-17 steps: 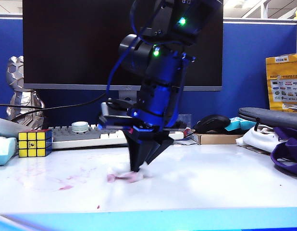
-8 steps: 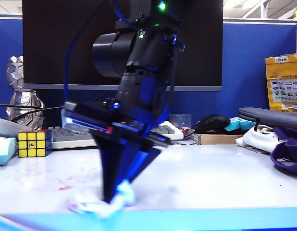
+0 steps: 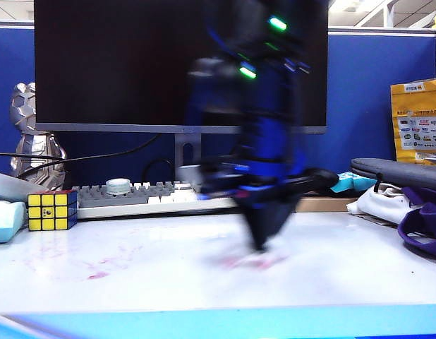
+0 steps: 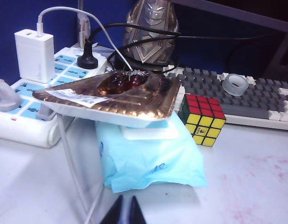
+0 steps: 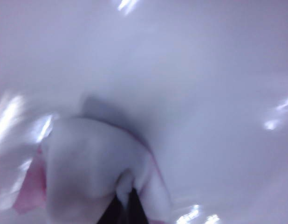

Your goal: Use the wet wipes on the table to wipe the cherry juice off the table, then put the wipes back on the table.

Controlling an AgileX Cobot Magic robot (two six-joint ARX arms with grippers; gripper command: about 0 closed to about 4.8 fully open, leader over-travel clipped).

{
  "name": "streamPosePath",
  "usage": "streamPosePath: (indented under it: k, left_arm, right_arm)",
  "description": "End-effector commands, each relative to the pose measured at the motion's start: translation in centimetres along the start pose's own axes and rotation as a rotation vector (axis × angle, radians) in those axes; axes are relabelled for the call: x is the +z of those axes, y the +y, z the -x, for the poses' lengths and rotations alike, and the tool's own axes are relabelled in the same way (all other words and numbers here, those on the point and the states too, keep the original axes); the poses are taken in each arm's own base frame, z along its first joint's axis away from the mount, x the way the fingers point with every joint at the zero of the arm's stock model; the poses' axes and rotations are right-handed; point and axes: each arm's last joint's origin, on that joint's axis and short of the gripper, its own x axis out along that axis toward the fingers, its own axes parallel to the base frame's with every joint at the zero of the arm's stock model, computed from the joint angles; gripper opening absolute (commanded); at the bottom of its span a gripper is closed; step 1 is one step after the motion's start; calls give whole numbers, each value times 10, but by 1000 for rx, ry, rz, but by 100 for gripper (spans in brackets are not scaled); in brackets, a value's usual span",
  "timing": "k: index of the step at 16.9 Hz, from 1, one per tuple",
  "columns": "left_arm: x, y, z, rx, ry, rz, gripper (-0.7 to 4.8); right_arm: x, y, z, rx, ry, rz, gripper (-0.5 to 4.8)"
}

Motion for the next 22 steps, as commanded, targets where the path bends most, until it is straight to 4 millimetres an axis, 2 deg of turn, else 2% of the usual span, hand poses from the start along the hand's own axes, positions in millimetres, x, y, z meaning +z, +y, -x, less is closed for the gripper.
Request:
streamPosePath:
  k: [1, 3, 5, 7, 9, 11, 13, 14, 16, 18, 20, 22]
  left_arm:
    - [1, 0, 0, -4, -8, -3, 28]
    - [1, 0, 0, -4, -8, -3, 28]
    - [1, 0, 0, -4, -8, -3, 28]
    - [1, 0, 0, -4, -8, -3, 28]
    - [1, 0, 0, -4, -8, -3, 28]
    - [1, 0, 0, -4, -8, -3, 28]
    - [1, 0, 0, -4, -8, -3, 28]
    - [1, 0, 0, -4, -8, -3, 28]
    - [1, 0, 0, -4, -8, -3, 28]
    - [1, 0, 0, -3, -8, -3, 28]
    - [1, 0, 0, -4, -8, -3, 28]
    - [1, 0, 0, -4, -8, -3, 28]
  right_arm:
    - [-7, -53, -19, -79, 41, -138, -1]
    - [-13, -88, -20, -97, 46, -232, -1]
    - [-19, -102, -21, -97, 75, -269, -1]
    - [-21, -99, -21, -11, 99, -268, -1]
    - [-16, -77, -19, 205, 70, -226, -1]
    - [-11, -56, -18, 302, 51, -134, -1]
    - [-5, -29, -16, 281, 21, -31, -1]
    - [-3, -27, -16, 228, 15, -26, -1]
    - [-3, -33, -20, 123, 24, -76, -1]
    - [-5, -56, -25, 12, 28, -125, -1]
    - [-3, -67, -24, 11, -5, -115, -1]
    - [2, -66, -14, 38, -30, -77, -1]
